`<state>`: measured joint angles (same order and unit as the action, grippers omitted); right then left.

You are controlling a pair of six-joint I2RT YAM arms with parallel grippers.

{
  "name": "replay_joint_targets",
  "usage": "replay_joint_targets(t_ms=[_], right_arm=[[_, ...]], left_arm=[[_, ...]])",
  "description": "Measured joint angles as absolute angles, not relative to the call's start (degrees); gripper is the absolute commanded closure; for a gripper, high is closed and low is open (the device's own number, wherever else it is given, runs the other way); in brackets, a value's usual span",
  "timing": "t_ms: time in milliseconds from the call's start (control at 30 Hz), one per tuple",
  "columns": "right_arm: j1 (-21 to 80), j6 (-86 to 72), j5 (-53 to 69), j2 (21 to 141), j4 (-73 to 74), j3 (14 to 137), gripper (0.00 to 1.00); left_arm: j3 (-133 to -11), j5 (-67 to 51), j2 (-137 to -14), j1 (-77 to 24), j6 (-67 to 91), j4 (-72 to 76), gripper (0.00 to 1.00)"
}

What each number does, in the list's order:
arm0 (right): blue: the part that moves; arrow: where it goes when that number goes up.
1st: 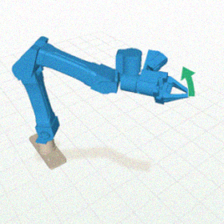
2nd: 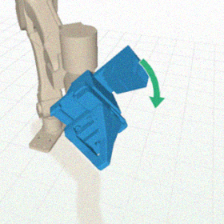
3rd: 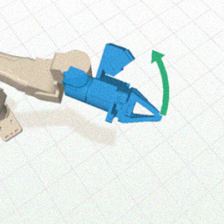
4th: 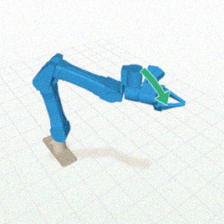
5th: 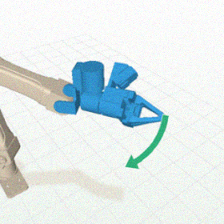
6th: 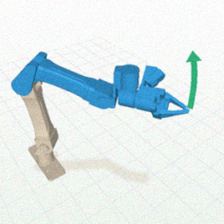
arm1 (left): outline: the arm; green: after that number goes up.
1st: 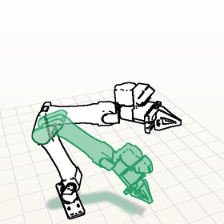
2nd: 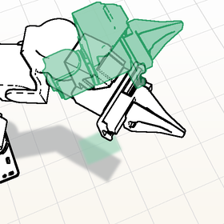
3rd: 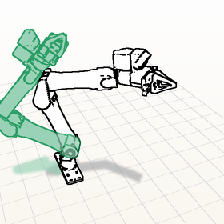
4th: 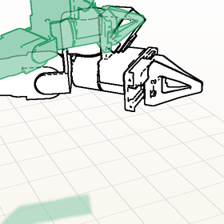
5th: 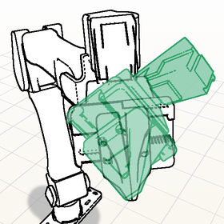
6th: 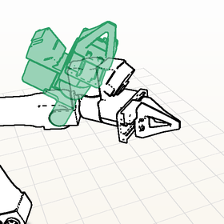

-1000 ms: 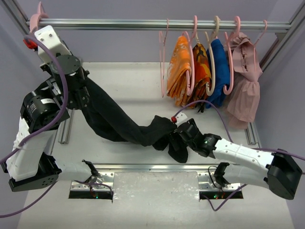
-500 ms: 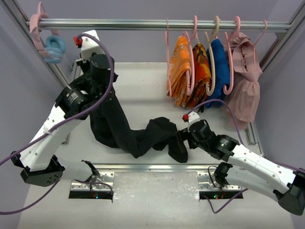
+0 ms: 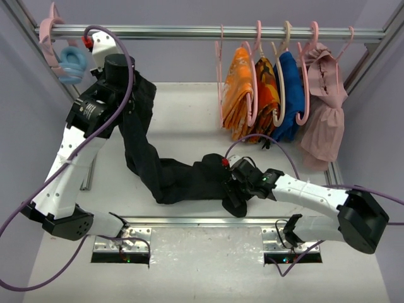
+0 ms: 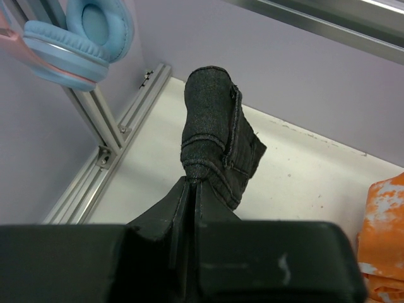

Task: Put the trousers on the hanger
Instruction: Flatten out the trousers at the center of the board.

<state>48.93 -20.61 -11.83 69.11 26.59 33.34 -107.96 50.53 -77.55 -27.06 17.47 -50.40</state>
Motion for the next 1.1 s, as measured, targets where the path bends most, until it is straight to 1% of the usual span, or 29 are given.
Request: replay_joint_targets(t_ms=[33,67,100,167,267,333,367,400,433,467,500,533,567,667,833,967,1100], right_arm=[[48.9,-20.5,-10.6,70.0,25.9,33.3,0.17],[48.9,-20.5,-9.4,70.2,25.2,33.3,0.11],[48.9,-20.5,-8.4,70.0,24.6,33.3,0.03],[48.9,-20.4,-6.2,68.0,22.1,32.6,0.01],[49.6,-20.3,-1.5,63.0,16.5,29.8,0.01],[50.8,-20.3,-0.8,62.2,14.7,29.0,0.01],[51.7,-20.3,-1.4,63.4,13.7,29.0,0.11],[52.4,-20.3,-2.4,65.0,12.8,29.5,0.32],[52.9,-20.4,-3.8,67.7,12.2,30.5,0.49],[53.3,-20.6,-5.5,70.7,11.8,31.6,0.55],[53.5,-20.7,-7.6,73.9,11.8,32.9,0.76],[53.5,-21.0,-9.3,76.0,12.1,34.0,0.92],[53.6,-21.3,-10.9,77.4,12.4,34.7,1.00],[54.1,-22.5,-16.8,75.9,15.9,35.8,1.00],[54.6,-25.9,-24.6,61.8,30.9,40.1,1.00],[54.6,-29.5,-30.5,50.2,48.3,49.6,1.00],[54.6,-31.4,-36.3,42.5,58.6,57.8,1.00]], left_arm=[[-108.7,50.3,-77.8,-26.9,17.5,-51.1,1.00],[-109.8,50.1,-78.0,-26.9,17.5,-51.7,1.00],[-110.7,50.0,-78.1,-26.9,17.4,-52.0,1.00],[-112.1,49.7,-78.0,-26.9,17.4,-52.4,1.00],[-113.9,49.4,-77.9,-26.8,17.5,-52.9,1.00],[-114.8,49.2,-77.9,-26.8,17.5,-53.1,1.00],[-115.2,49.0,-77.8,-26.8,17.6,-53.3,1.00],[-115.6,48.7,-77.8,-26.8,17.8,-53.5,1.00],[-116.1,48.4,-77.8,-26.8,18.0,-53.8,1.00],[-116.6,48.1,-77.8,-26.8,18.1,-54.0,1.00],[-117.1,47.8,-77.9,-26.8,18.1,-54.3,1.00],[-117.6,47.5,-77.9,-26.8,18.1,-54.5,1.00],[-118.1,47.3,-77.9,-26.8,18.1,-54.8,1.00],[-119.0,46.7,-77.8,-26.8,17.9,-54.6,1.00],[-118.3,44.7,-76.8,-26.8,18.1,-53.7,1.00],[-115.8,46.3,-75.0,-26.8,22.1,-53.1,1.00],[-110.9,46.4,-71.8,-26.8,26.5,-52.1,1.00]])
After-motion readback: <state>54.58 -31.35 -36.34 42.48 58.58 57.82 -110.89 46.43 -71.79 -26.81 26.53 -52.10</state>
